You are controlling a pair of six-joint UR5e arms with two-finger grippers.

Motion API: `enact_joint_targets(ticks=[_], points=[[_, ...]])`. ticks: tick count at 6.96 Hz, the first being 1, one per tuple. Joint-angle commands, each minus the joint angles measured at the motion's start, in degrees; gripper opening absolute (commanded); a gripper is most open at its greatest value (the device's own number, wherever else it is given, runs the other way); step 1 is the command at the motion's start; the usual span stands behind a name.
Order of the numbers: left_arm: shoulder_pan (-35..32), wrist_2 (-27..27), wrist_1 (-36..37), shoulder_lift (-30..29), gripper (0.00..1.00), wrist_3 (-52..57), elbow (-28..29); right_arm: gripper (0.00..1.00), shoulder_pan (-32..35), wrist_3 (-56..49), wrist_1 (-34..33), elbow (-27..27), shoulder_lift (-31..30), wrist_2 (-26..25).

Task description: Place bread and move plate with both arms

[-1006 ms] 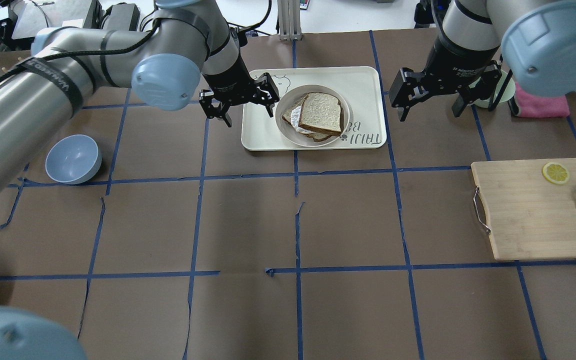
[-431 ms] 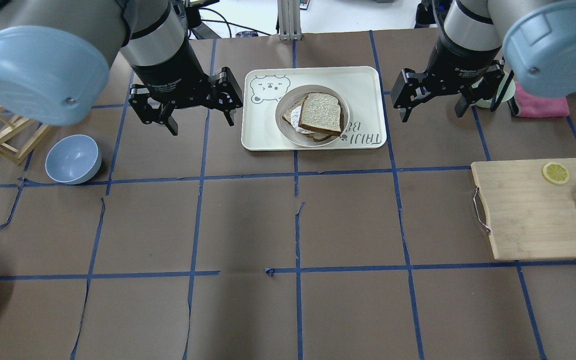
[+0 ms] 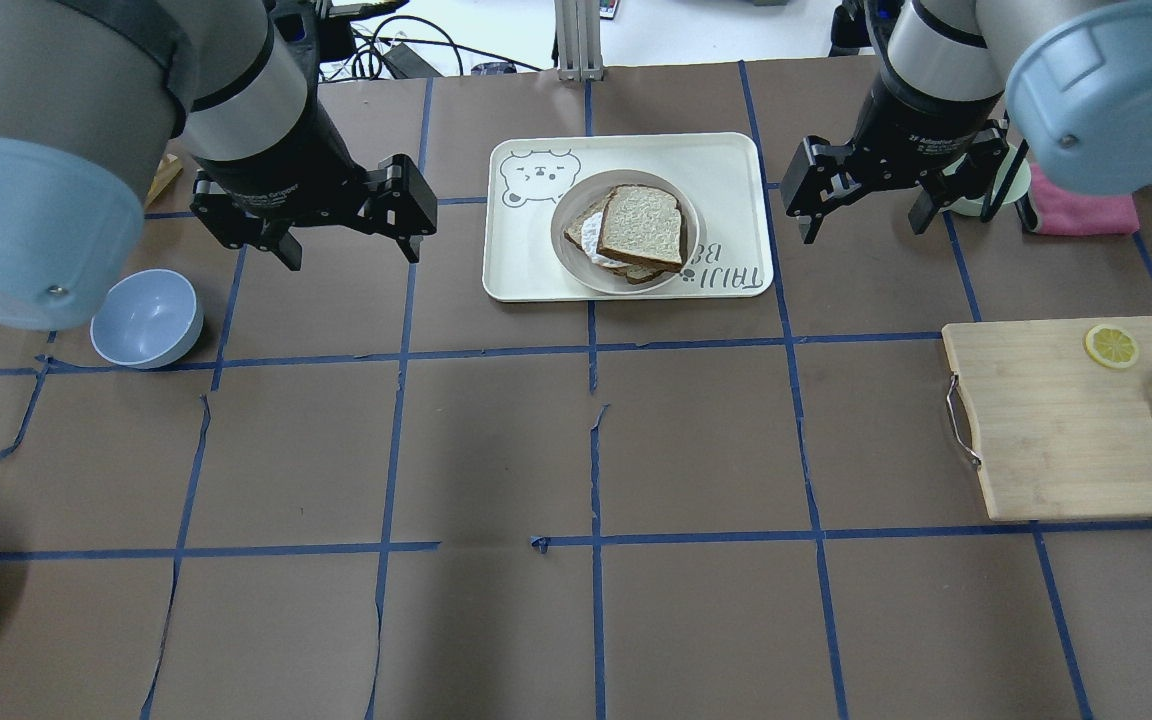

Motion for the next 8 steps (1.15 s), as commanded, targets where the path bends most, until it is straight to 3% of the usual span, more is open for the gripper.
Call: enact_joint_targets(ticks=[1, 8], points=[[2.80, 0.32, 1.61, 0.75, 1.00, 4.97, -0.19, 1.00, 0.03, 0.00, 0.00, 0.07, 0.02, -0.08], [3.78, 0.50, -1.29, 2.07, 1.00, 4.97, -0.54, 1.00, 0.03, 0.44, -0.53, 0.32, 0.72, 0.53]])
